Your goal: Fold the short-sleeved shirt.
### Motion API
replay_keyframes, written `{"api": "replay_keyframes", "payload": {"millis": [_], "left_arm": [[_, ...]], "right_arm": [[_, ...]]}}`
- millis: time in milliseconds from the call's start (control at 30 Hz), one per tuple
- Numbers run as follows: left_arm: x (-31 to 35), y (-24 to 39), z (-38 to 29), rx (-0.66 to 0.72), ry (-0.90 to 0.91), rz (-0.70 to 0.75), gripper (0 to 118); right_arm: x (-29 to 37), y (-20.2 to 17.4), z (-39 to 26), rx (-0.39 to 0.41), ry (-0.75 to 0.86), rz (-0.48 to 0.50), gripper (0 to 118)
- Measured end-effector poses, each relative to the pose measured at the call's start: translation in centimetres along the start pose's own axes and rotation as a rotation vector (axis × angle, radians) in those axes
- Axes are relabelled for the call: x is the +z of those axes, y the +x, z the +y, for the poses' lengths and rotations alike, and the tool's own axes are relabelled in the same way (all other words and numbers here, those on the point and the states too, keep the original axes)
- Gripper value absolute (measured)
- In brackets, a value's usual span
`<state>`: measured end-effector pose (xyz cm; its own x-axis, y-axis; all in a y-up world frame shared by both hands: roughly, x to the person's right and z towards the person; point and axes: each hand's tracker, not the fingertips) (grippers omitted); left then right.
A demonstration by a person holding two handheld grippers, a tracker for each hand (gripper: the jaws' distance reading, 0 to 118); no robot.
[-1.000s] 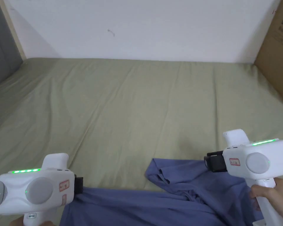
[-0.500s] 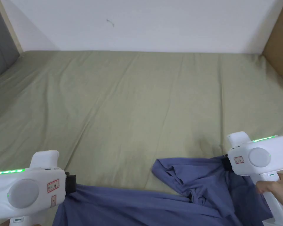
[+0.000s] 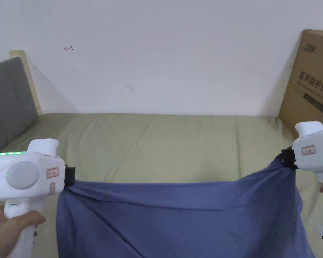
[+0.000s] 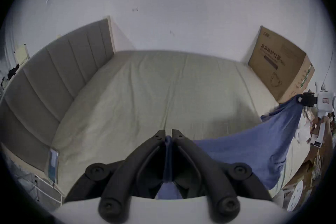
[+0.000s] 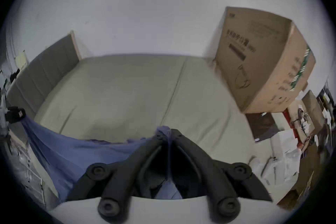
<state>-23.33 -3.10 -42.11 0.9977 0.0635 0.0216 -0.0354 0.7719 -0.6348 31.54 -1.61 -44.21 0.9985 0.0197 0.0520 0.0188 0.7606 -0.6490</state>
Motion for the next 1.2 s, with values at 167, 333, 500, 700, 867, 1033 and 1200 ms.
{"api": "replay_keyframes", "payload": {"millis": [167, 333, 500, 700, 867, 1033, 1200], "left_arm": [[2.1, -0.5, 6.3, -0.021, 0.099, 0.034, 5], [3.4, 0.0, 11.6, -0.064, 0.172, 0.049, 5], [4.0, 0.7, 17.4, -0.067, 0.248, 0.067, 5], [4.4, 1.3, 25.3, -0.066, 0.362, 0.101, 5], [5.8, 1.7, 30.1, -0.086, 0.47, 0.14, 5], [5.2, 1.4, 30.9, -0.088, 0.542, 0.137, 5], [0.7, 1.2, 29.1, -0.076, 0.512, 0.132, 5]], "right_arm": [[4.4, 2.9, 6.2, -0.08, 0.107, 0.008, 2], [7.4, 3.8, 11.8, -0.123, 0.2, 0.027, 2], [8.6, 2.7, 17.7, -0.1, 0.271, -0.003, 2], [10.4, 1.9, 24.8, -0.125, 0.358, -0.01, 2], [13.5, 1.5, 29.0, -0.139, 0.458, -0.016, 2], [14.2, 1.3, 29.5, -0.139, 0.486, -0.022, 2], [10.1, 1.0, 27.8, -0.127, 0.424, -0.024, 2]]}}
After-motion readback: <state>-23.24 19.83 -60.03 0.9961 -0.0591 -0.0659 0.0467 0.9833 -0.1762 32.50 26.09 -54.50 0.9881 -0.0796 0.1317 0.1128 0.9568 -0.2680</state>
